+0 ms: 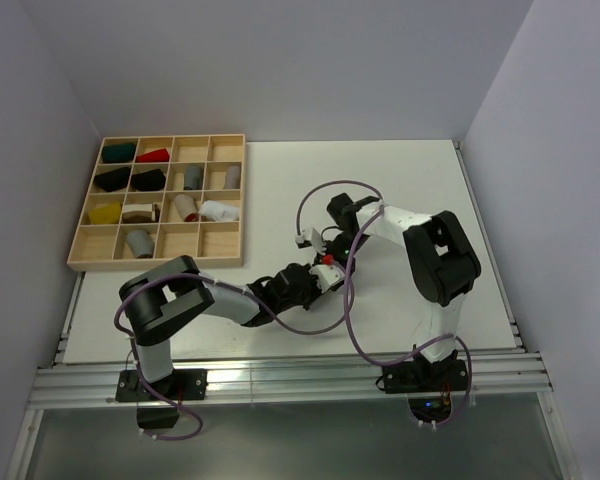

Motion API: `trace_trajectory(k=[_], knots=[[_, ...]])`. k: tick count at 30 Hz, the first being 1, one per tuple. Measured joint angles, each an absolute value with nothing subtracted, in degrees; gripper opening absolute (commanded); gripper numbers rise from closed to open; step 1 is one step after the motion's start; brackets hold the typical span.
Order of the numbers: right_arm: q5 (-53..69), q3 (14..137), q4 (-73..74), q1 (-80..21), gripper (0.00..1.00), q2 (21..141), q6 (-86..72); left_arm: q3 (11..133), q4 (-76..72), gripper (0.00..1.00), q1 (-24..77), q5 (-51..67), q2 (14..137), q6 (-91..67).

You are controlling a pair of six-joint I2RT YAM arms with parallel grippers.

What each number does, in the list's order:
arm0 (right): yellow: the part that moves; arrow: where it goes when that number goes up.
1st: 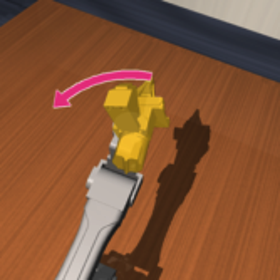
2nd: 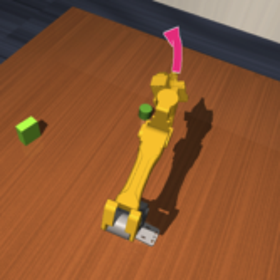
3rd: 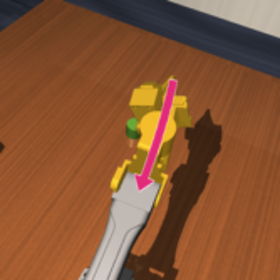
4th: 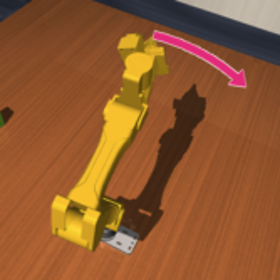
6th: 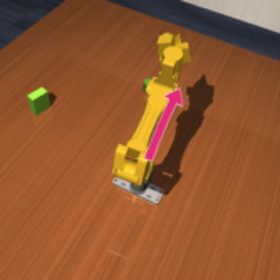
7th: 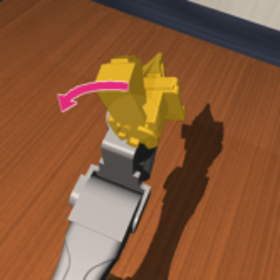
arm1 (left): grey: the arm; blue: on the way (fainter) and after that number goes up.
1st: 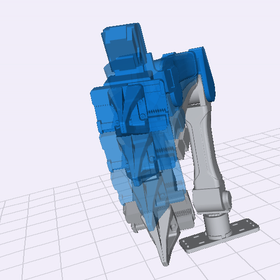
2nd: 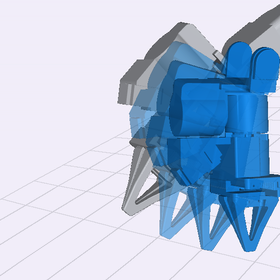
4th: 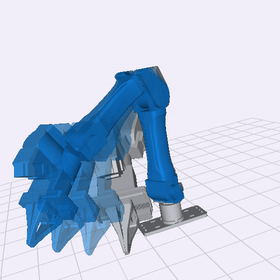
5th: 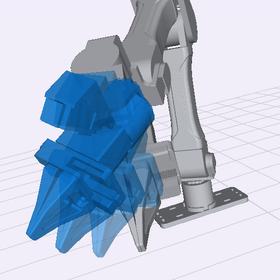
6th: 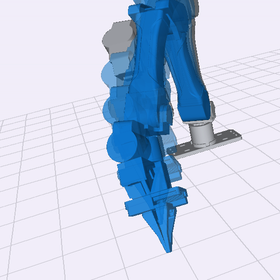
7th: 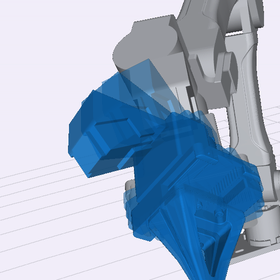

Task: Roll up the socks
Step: Roll the sock at the center of the board, then pick up the sock at the center of the board.

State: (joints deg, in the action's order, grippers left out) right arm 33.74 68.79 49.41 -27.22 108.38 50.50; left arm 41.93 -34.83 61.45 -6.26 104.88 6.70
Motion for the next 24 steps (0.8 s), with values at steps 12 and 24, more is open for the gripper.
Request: trace_trajectory(k=[12, 24], knots=[[36.38, 69.01, 52.8, -24.29, 0.54, 108.33, 50.61, 42.3, -35.16, 0.0, 60.45, -5.1, 105.1, 0.78], [42.15, 72.82, 63.66, -11.94, 0.54, 99.26, 51.92, 42.44, -33.76, 0.0, 58.13, -2.83, 104.07, -5.28]])
